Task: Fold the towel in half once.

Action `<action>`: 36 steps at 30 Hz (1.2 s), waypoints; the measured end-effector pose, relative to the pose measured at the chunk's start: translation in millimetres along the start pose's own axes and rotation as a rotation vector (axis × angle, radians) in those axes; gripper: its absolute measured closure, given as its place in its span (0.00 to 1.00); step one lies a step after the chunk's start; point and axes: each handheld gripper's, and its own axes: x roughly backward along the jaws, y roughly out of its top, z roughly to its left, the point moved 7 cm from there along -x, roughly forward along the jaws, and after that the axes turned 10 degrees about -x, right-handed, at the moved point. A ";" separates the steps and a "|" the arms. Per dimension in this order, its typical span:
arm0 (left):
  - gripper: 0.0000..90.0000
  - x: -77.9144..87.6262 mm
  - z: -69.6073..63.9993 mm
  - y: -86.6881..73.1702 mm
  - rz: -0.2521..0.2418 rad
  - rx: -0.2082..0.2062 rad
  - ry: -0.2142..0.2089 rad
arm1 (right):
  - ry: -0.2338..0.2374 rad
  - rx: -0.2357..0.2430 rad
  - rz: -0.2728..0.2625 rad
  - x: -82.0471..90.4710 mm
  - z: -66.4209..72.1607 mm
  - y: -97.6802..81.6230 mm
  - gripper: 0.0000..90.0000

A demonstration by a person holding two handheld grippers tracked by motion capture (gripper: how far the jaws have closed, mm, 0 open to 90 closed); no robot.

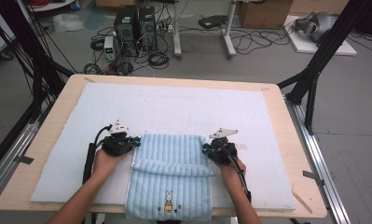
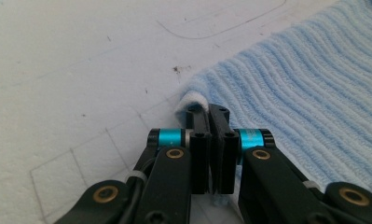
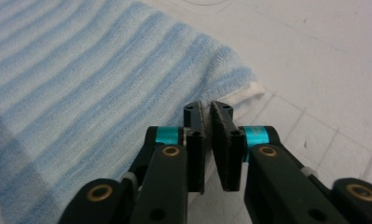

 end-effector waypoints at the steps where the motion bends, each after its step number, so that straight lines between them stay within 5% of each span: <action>1: 0.98 -0.3 0.9 1.0 -0.010 0.012 0.002 | -0.019 0.013 -0.009 -0.2 -0.1 1.5 0.95; 4: 0.97 -4.2 4.6 2.6 -0.028 0.056 0.019 | -0.021 -0.030 -0.016 -2.4 -3.9 4.1 0.94; 6: 0.84 -5.1 4.4 2.3 -0.020 0.053 0.034 | -0.028 -0.036 -0.011 -3.6 -4.5 4.0 0.91; 7: 0.71 -5.2 4.7 2.3 -0.017 0.059 0.049 | -0.068 -0.050 -0.015 -3.9 -7.5 4.6 0.67; 9: 0.65 -4.3 4.0 0.6 -0.010 0.081 0.021 | -0.060 -0.109 -0.009 -3.5 -11.8 3.2 0.64; 10: 0.66 -4.3 4.0 0.6 -0.010 0.081 0.021 | -0.060 -0.109 -0.009 -3.5 -11.8 3.2 0.64; 13: 0.93 -5.8 0.1 0.8 -0.013 0.057 -0.020 | 0.011 -0.143 -0.014 -4.9 -12.3 3.4 0.82; 15: 0.95 -7.0 -1.9 2.1 -0.007 0.036 -0.026 | 0.067 -0.146 -0.012 -6.7 -10.3 3.7 0.94; 21: 0.96 -17.4 10.6 12.5 0.011 0.070 -0.028 | 0.035 -0.102 -0.009 -9.1 -13.0 10.9 0.96; 28: 0.96 -35.9 34.7 32.4 -0.057 0.093 -0.002 | -0.014 -0.123 -0.060 -20.8 -29.5 34.1 0.96; 36: 0.96 -39.1 51.3 55.5 -0.125 0.084 0.006 | -0.052 -0.126 -0.097 -27.1 -41.3 61.0 0.96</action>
